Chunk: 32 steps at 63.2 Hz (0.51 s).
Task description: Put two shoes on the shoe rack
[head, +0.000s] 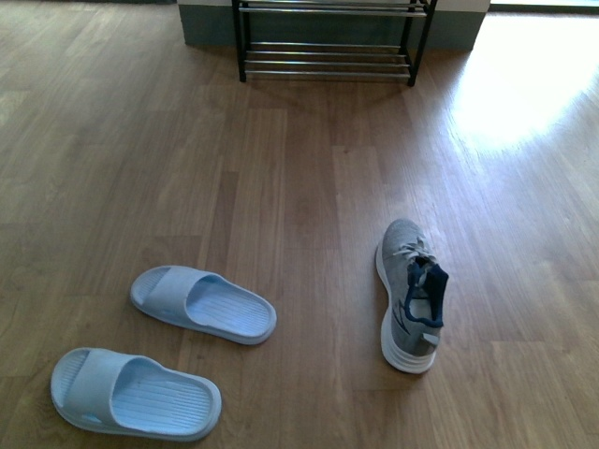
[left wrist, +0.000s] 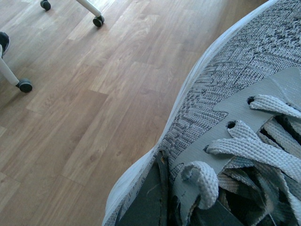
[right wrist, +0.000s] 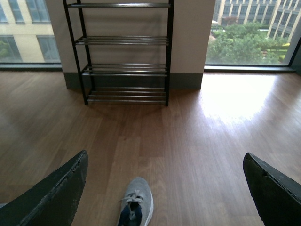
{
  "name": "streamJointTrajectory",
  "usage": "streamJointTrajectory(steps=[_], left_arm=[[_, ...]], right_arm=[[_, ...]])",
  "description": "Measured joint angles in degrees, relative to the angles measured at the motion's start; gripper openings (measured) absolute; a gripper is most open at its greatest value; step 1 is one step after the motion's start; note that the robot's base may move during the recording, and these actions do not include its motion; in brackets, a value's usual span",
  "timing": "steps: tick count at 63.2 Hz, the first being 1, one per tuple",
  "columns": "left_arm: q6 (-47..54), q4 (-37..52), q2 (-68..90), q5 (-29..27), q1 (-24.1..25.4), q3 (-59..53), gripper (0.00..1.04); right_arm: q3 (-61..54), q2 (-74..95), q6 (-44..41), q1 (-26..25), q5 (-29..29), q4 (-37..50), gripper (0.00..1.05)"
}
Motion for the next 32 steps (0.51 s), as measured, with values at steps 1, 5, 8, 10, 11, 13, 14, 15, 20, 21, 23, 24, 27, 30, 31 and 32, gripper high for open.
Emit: streamJointTrajectory(steps=[1,5,8,10,11,13,14,15,20,21,23,24,27,30,31,32], left_arm=[[0.0,0.0,0.0,0.0,0.0,0.0,0.01],[0.0,0.0,-0.07,0.09,0.0,0.0,0.01],[0.0,0.0,-0.02,0.33,0.0,0.0,0.01],[0.0,0.0,-0.02,0.57,-0.02,0.0,0.01],[0.0,0.0,-0.02,0.66,-0.04,0.0,0.01],[0.0,0.0,0.0,0.85,-0.09,0.0,0.01],[0.0,0.0,0.0,0.96,-0.11,0.0,0.01],[0.0,0.0,-0.02,0.94,-0.11,0.0,0.01],[0.0,0.0,0.02,0.48,-0.04,0.0,0.01],[0.0,0.0,0.02,0.37,-0.04,0.0,0.01],[0.0,0.0,0.02,0.22,-0.02,0.0,0.01],[0.0,0.0,0.02,0.07,-0.02,-0.02,0.01],[0.0,0.0,0.02,-0.09,0.0,0.0,0.01],[0.0,0.0,0.0,-0.13,0.0,0.0,0.01],[0.0,0.0,0.0,-0.13,0.0,0.0,0.01],[0.0,0.0,0.02,-0.09,0.0,0.0,0.01]], right_arm=[[-0.02,0.0,0.0,0.0,0.0,0.0,0.96],[-0.02,-0.09,0.0,0.0,0.15,0.0,0.96],[0.0,-0.04,0.0,0.0,0.26,0.0,0.96],[0.0,-0.09,0.0,0.0,0.26,0.0,0.96],[0.0,-0.09,0.0,0.0,0.31,0.0,0.96],[-0.02,-0.04,0.0,0.0,0.28,0.0,0.96],[-0.02,-0.02,0.0,0.0,0.26,0.0,0.96],[0.0,-0.02,0.0,0.0,0.26,0.0,0.96],[0.0,0.04,0.0,-0.02,0.13,0.0,0.96],[0.0,0.04,0.0,0.0,0.11,0.0,0.96],[0.0,0.04,-0.02,-0.02,-0.07,0.0,0.96],[0.0,0.04,0.0,0.0,-0.04,0.0,0.96],[0.0,0.04,0.0,0.0,-0.04,0.0,0.96],[-0.02,0.04,0.0,-0.02,-0.02,0.0,0.96],[0.0,0.04,0.0,0.0,-0.02,0.0,0.96],[-0.02,0.04,0.0,0.0,-0.02,0.0,0.96]])
